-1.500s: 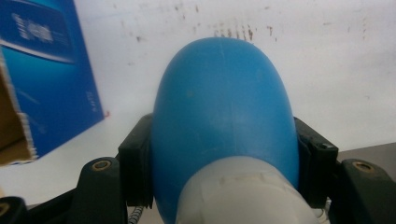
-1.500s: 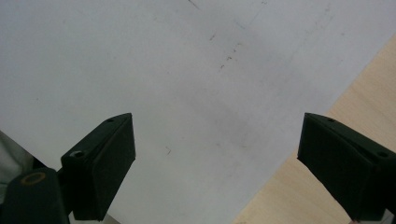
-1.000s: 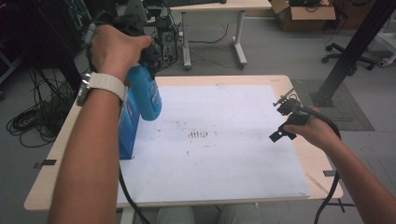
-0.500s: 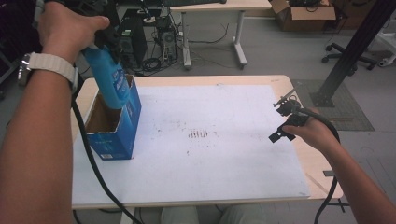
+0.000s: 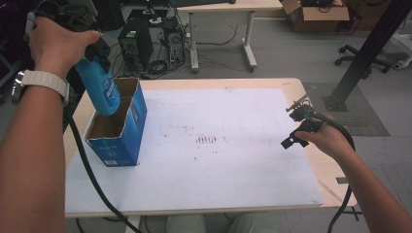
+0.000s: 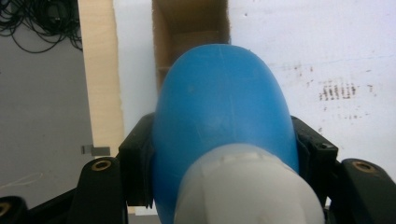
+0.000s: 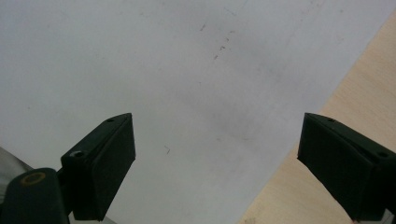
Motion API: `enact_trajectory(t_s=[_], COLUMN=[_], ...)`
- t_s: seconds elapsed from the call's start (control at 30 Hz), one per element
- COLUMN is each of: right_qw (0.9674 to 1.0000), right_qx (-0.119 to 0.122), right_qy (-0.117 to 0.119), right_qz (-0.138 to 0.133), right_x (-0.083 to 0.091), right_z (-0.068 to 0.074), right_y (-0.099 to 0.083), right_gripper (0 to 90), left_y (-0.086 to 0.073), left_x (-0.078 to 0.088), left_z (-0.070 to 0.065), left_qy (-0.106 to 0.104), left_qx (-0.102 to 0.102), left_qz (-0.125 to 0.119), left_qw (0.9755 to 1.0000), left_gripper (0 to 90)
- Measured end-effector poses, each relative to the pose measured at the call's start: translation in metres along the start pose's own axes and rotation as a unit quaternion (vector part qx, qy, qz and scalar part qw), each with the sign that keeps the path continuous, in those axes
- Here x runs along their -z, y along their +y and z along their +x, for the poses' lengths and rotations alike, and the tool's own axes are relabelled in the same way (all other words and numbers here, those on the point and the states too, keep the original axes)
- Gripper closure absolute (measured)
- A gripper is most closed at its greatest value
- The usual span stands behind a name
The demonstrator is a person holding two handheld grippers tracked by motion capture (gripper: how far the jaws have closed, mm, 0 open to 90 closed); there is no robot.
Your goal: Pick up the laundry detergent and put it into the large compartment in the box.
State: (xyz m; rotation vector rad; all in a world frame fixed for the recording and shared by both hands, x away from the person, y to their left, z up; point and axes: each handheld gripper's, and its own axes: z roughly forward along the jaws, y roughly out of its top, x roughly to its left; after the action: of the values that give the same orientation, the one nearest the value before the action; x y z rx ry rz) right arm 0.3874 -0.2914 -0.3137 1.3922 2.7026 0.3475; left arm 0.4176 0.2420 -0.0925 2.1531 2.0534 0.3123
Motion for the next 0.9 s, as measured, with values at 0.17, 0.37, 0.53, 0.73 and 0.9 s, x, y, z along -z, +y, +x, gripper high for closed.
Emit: enact_trajectory(t_s=[0.17, 0.37, 0.53, 0.73, 0.9], right_qw=[1.0000, 1.0000, 1.0000, 1.0000, 1.0000], right_qx=[-0.001, 0.003, 0.002, -0.004, -0.004], right_qy=[0.000, 0.001, 0.000, -0.001, 0.000], right_qz=[0.001, -0.001, -0.001, 0.000, -0.001], right_x=[-0.001, -0.001, -0.002, -0.001, -0.001], right_z=[0.000, 0.002, 0.002, 0.000, 0.001], right_y=[0.001, 0.003, 0.002, 0.000, 0.001], right_gripper=[11.1, 11.1, 11.1, 11.1, 11.1], left_y=[-0.002, -0.006, -0.010, -0.012, -0.016], left_x=[-0.013, -0.031, -0.049, -0.064, -0.081], left_z=[0.005, 0.009, 0.012, 0.013, 0.013], left_qy=[0.002, -0.001, -0.005, -0.002, -0.003], left_qx=[0.003, 0.004, 0.002, 0.001, 0.001], left_qz=[0.003, 0.009, 0.009, 0.013, 0.015], left_qw=[1.0000, 0.9999, 0.9999, 0.9999, 0.9999], left_gripper=[37.6, 37.5, 37.5, 37.5, 37.5])
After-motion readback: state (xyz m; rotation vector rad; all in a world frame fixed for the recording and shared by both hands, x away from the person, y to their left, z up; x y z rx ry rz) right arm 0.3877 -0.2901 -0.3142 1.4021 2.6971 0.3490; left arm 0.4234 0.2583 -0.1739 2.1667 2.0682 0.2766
